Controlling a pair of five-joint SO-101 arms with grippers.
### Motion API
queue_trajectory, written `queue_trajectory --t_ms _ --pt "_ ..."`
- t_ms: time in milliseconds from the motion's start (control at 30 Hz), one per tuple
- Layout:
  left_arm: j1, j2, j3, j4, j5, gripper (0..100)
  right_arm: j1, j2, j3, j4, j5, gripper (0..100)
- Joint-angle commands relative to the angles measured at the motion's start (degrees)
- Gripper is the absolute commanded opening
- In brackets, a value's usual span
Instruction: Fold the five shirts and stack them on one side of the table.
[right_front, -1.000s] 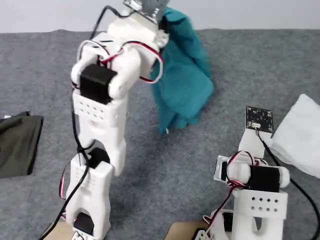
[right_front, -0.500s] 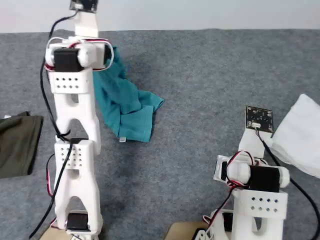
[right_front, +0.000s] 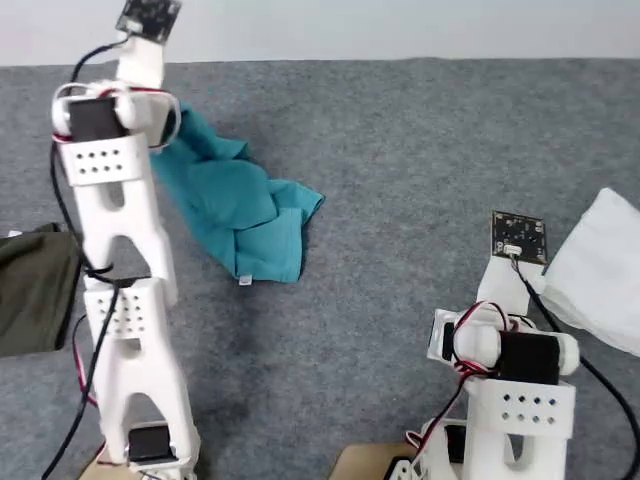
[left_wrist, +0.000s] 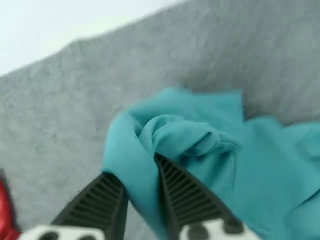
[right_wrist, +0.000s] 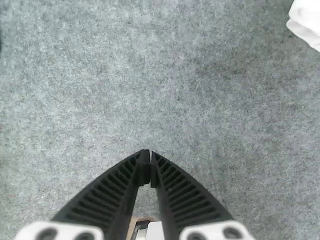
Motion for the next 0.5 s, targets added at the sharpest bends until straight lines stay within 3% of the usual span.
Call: queue_trajectory --t_ms 0,233,467 --pt "-3.9 -1.2 3.2 1.2 -6.3 2 -0.5 -1.0 -0.6 -0.9 -0.1 0.9" --pt "-10.4 -1.2 9.0 1.2 -17.9 7 -0.6 -1.0 -0.6 -0.8 -0.1 0.9" --pt "-12.5 -4.0 9.3 1.2 -18.7 7 -0.6 -1.0 -0.6 -1.7 -0.1 0.9"
